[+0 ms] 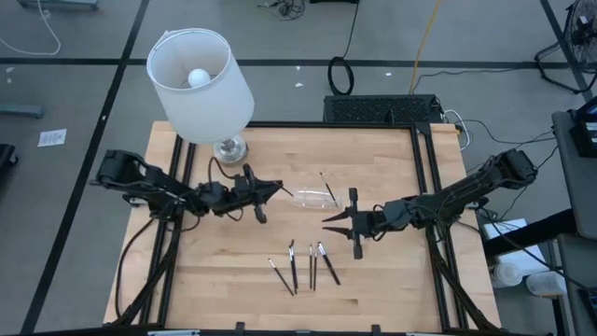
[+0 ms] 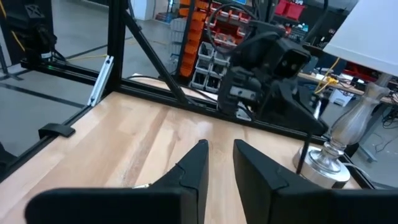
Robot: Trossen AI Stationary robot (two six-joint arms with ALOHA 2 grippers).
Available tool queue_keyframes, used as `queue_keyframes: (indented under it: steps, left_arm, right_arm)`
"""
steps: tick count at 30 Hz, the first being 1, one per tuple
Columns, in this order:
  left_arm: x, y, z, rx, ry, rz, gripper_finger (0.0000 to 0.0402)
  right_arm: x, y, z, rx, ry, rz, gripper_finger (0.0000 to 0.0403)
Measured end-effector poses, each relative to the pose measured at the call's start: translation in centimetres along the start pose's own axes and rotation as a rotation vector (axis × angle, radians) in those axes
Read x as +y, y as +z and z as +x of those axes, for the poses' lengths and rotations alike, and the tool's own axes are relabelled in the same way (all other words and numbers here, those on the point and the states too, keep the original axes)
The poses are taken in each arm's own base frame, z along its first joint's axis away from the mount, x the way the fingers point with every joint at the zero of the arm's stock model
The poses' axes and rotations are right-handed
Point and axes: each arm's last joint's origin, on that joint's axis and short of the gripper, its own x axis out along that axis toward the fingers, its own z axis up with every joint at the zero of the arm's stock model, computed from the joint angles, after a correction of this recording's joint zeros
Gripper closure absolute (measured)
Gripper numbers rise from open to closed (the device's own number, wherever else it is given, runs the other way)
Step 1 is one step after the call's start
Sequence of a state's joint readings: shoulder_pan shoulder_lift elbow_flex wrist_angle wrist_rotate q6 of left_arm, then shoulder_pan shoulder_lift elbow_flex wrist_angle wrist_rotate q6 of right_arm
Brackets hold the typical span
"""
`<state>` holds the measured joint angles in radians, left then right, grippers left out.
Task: Put items in baskets/containers
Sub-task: Put the eyeshadow brush into the transparent organizer
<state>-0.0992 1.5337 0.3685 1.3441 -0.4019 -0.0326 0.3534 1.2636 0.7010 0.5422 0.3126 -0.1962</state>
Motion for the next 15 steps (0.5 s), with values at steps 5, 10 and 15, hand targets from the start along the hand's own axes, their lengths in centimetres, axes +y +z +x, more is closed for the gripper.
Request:
queue_keyframes:
  steps: [5, 10, 15]
  left_arm:
    - [-0.3, -1.2, 1.1, 0.034, 0.044, 0.025, 0.0386]
    - [-0.4, -2.5, 2.2, 0.069, 0.112, 0.054, 0.0386]
    - [-0.3, -3.5, 3.2, 0.09, 0.122, 0.07, 0.0386]
  right_arm:
    - [0.0, 0.0, 0.0, 0.0, 0.0, 0.002, 0.0344]
    - [0.1, -0.3, 0.3, 0.005, 0.001, 0.026, 0.0344]
    - [0.4, -0.7, 0.8, 0.007, 0.002, 0.024, 0.0344]
